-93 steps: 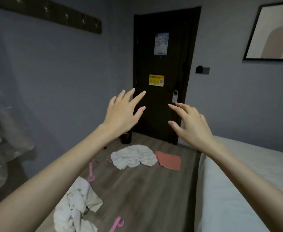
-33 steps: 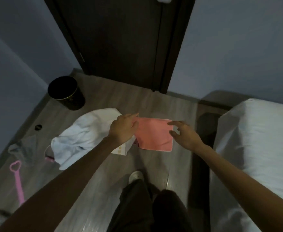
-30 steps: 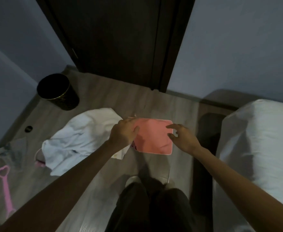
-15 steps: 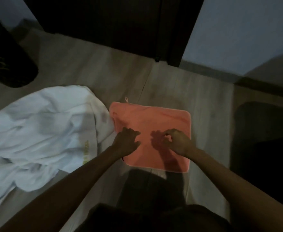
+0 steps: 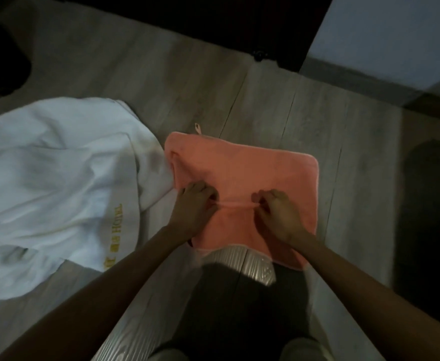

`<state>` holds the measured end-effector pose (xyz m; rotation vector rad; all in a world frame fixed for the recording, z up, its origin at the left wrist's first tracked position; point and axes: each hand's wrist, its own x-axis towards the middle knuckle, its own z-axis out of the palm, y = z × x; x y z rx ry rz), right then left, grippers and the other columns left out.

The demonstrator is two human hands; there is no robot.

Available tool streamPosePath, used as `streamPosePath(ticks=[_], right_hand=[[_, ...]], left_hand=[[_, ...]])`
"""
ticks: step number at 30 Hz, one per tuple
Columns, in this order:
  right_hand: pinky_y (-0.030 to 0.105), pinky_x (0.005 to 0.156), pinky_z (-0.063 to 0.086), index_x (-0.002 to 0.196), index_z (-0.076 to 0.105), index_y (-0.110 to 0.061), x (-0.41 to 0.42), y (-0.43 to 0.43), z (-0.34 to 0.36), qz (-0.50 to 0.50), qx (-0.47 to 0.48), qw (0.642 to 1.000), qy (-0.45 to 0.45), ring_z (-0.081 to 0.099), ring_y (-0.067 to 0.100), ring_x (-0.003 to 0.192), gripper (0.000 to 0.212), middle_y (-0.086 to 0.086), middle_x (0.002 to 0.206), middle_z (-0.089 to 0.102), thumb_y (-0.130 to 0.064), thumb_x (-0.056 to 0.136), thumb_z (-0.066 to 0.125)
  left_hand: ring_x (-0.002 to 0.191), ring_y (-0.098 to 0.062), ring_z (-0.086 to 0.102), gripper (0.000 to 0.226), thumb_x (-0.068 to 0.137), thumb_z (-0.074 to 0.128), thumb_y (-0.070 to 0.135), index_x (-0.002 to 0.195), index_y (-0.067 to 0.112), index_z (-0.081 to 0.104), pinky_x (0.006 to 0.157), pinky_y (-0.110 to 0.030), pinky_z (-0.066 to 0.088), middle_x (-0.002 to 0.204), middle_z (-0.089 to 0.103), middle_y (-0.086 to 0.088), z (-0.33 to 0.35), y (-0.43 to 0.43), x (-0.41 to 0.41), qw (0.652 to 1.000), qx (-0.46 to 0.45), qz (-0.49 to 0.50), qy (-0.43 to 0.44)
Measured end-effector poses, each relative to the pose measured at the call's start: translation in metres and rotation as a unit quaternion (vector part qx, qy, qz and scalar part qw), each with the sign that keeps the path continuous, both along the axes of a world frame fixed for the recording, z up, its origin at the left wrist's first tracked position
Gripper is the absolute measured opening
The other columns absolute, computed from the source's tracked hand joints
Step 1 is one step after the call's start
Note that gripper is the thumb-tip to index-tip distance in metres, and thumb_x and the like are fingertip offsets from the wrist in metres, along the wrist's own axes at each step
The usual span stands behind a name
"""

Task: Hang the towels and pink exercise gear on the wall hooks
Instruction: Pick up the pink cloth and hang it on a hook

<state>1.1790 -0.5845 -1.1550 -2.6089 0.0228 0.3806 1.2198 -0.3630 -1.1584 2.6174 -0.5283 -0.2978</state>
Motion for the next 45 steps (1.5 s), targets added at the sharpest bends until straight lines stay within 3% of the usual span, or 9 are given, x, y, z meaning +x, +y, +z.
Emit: streamPosePath(ticks=[7, 14, 17, 24, 29, 33, 36, 42, 45], right_hand=[[0.030, 0.065, 0.044, 0.099, 0.052, -0.008, 0.024, 0.009, 0.178, -0.035, 0.095, 0.995, 0.003, 0.059, 0.023, 0.076, 0.010, 0.008, 0.089, 0.063, -0.016, 0.096, 0.047], [0.033, 0.070, 0.050, 0.101, 0.055, -0.012, 0.045, 0.023, 0.418, -0.001, 0.110, 0.991, -0.073, 0.062, 0.020, 0.076, 0.012, 0.006, 0.092, 0.066, -0.017, 0.097, 0.045], [0.036, 0.074, 0.051, 0.102, 0.057, -0.007, 0.049, 0.037, 0.521, 0.058, 0.088, 0.991, -0.077, 0.062, 0.022, 0.079, 0.015, 0.011, 0.095, 0.067, -0.012, 0.096, 0.044], [0.023, 0.079, 0.044, 0.104, 0.057, -0.017, 0.052, 0.068, 0.761, 0.121, 0.105, 0.979, -0.129, 0.059, 0.013, 0.088, 0.016, 0.001, 0.100, 0.063, -0.014, 0.099, 0.041], [0.015, 0.078, 0.047, 0.101, 0.056, -0.018, 0.051, 0.091, 0.907, 0.172, 0.168, 0.950, -0.197, 0.058, 0.002, 0.087, 0.013, -0.004, 0.096, 0.061, -0.016, 0.097, 0.043], [0.007, 0.077, 0.042, 0.102, 0.056, -0.018, 0.051, 0.108, 0.982, 0.190, 0.217, 0.924, -0.251, 0.057, -0.002, 0.088, 0.013, -0.007, 0.096, 0.060, -0.016, 0.097, 0.044], [0.005, 0.077, 0.041, 0.104, 0.057, -0.021, 0.051, 0.115, 1.019, 0.184, 0.244, 0.909, -0.284, 0.056, -0.006, 0.089, 0.015, -0.014, 0.096, 0.059, -0.020, 0.098, 0.044], [-0.001, 0.070, 0.038, 0.100, 0.057, -0.024, 0.052, 0.125, 1.038, 0.178, 0.249, 0.901, -0.306, 0.052, -0.016, 0.082, 0.013, -0.017, 0.092, 0.056, -0.019, 0.098, 0.045], [0.002, 0.070, 0.039, 0.099, 0.058, -0.024, 0.048, 0.141, 1.034, 0.205, 0.243, 0.904, -0.287, 0.054, -0.012, 0.085, 0.013, -0.016, 0.092, 0.058, -0.018, 0.097, 0.046]], left_hand=[[0.091, -0.020, 0.059, 0.029, 0.088, 0.057, 0.034, 0.099, 0.008, 0.061, 0.082, -0.035, 0.048, 0.098, 0.062, -0.004, 0.174, -0.002, 0.017, 0.987, -0.133, 0.067, 0.053], [0.073, -0.006, 0.057, 0.009, 0.087, 0.064, 0.016, 0.080, 0.017, 0.057, 0.070, -0.010, 0.040, 0.074, 0.060, 0.011, 0.412, 0.021, 0.031, 0.962, -0.222, 0.154, 0.047], [0.078, -0.014, 0.061, 0.004, 0.086, 0.066, 0.014, 0.086, 0.010, 0.064, 0.075, -0.017, 0.042, 0.082, 0.065, -0.001, 0.516, 0.030, 0.022, 0.962, -0.221, 0.150, 0.049], [0.105, -0.002, 0.054, 0.055, 0.081, 0.071, 0.031, 0.131, 0.022, 0.049, 0.080, -0.003, 0.040, 0.118, 0.054, 0.012, 0.707, 0.047, -0.016, 0.956, -0.263, 0.081, 0.099], [0.119, -0.004, 0.048, 0.073, 0.075, 0.074, 0.038, 0.137, 0.031, 0.036, 0.099, -0.027, 0.044, 0.129, 0.047, 0.016, 0.813, 0.056, -0.021, 0.943, -0.306, 0.061, 0.115], [0.111, 0.001, 0.053, 0.076, 0.072, 0.077, 0.041, 0.136, 0.025, 0.039, 0.091, -0.018, 0.046, 0.124, 0.053, 0.012, 0.867, 0.067, -0.026, 0.944, -0.315, 0.078, 0.054], [0.089, 0.000, 0.060, 0.042, 0.080, 0.071, 0.034, 0.113, 0.024, 0.047, 0.075, -0.014, 0.049, 0.096, 0.059, 0.013, 0.895, 0.081, -0.041, 0.945, -0.297, 0.127, -0.041], [0.070, -0.008, 0.057, 0.015, 0.089, 0.057, 0.016, 0.083, 0.027, 0.049, 0.072, -0.030, 0.048, 0.077, 0.059, 0.005, 0.934, 0.141, -0.073, 0.891, -0.332, 0.264, -0.161], [0.077, -0.014, 0.055, 0.010, 0.088, 0.045, 0.035, 0.088, 0.025, 0.048, 0.076, -0.037, 0.047, 0.083, 0.055, 0.005, 0.973, 0.173, -0.084, 0.894, -0.234, 0.293, -0.246]])
